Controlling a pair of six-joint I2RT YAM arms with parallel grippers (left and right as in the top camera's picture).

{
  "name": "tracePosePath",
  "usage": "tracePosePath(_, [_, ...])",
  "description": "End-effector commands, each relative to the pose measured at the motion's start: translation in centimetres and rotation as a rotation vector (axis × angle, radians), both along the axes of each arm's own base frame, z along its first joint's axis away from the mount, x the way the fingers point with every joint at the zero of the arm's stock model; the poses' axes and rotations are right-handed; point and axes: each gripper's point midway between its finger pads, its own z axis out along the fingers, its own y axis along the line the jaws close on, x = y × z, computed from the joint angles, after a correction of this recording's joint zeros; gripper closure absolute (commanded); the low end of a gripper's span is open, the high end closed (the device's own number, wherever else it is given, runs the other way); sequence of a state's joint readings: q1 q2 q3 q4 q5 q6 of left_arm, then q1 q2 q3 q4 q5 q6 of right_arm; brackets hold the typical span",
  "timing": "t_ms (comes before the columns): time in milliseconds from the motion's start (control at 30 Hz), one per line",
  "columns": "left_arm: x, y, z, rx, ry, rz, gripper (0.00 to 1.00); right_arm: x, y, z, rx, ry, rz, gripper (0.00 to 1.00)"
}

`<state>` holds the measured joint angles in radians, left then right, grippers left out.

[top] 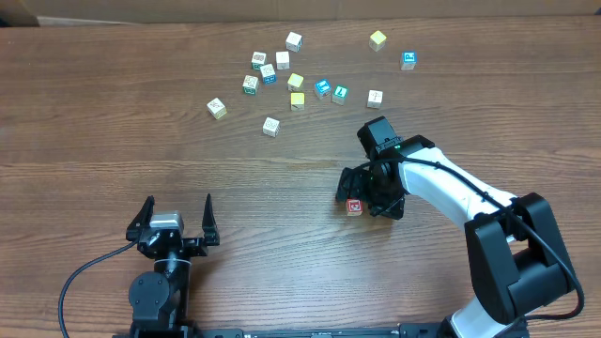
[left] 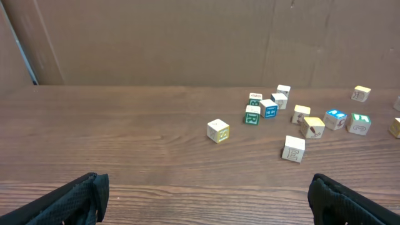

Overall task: Form a circle
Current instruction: 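Move the block leftward and set it down on the table, then open the right gripper and lift away from the placed block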

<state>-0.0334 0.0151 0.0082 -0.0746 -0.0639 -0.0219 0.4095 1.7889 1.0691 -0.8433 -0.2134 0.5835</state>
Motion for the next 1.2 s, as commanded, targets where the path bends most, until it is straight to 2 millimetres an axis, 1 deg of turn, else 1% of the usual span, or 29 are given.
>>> tracePosePath(0, [0.0, -0.3, 0.1, 0.017, -0.009, -0.013, 0.00, 0.3, 0.8, 0.5, 0.013, -0.042, 0.138, 0.10])
tracePosePath(100, [0.0, -0.3, 0.1, 0.017, -0.009, -0.013, 0.01, 0.4, 0.8, 0.5, 0.001, -0.056, 0.163, 0.20])
tracePosePath(200, [0.0, -0.3, 0.1, 0.017, -0.009, -0.013, 0.01, 0.6, 0.9, 0.4, -0.006, -0.067, 0.166, 0.34])
tracePosePath(233, [0.0, -0.3, 0.1, 0.017, -0.009, -0.013, 0.01, 0.6, 0.9, 0.5, -0.004, -0.069, 0.165, 0.42])
tracePosePath(267, [0.0, -0.3, 0.1, 0.017, -0.009, -0.013, 0.00, 0.6, 0.9, 0.5, -0.004, -0.067, 0.158, 0.47])
tracePosePath(300, [0.0, -0.3, 0.1, 0.017, -0.009, -0.013, 0.00, 0.6, 0.9, 0.5, -0.004, -0.065, 0.148, 0.50])
tracePosePath(367, [0.0, -0.3, 0.1, 0.017, -0.009, -0.013, 0.00, 0.6, 0.9, 0.5, -0.005, -0.056, 0.107, 0.51])
tracePosePath(500, [0.0, -0.3, 0.1, 0.017, -0.009, -0.013, 0.00, 0.6, 0.9, 0.5, -0.008, -0.024, -0.023, 0.62])
tracePosePath(700, [0.0, -0.3, 0.1, 0.017, -0.009, -0.013, 0.00, 0.9, 1.3, 0.6, 0.011, 0.013, -0.203, 0.67])
tracePosePath(900, [0.0, -0.3, 0.1, 0.017, -0.009, -0.013, 0.00, 1.3, 2.1, 0.8, 0.052, 0.057, -0.398, 0.67])
tracePosePath(967, [0.0, -0.3, 0.1, 0.017, -0.009, -0.013, 0.00, 1.6, 2.2, 0.8, 0.058, 0.060, -0.441, 0.67])
tracePosePath(1167, [0.0, -0.3, 0.1, 0.017, -0.009, -0.013, 0.00, 1.8, 2.3, 0.9, 0.062, 0.068, -0.491, 0.67])
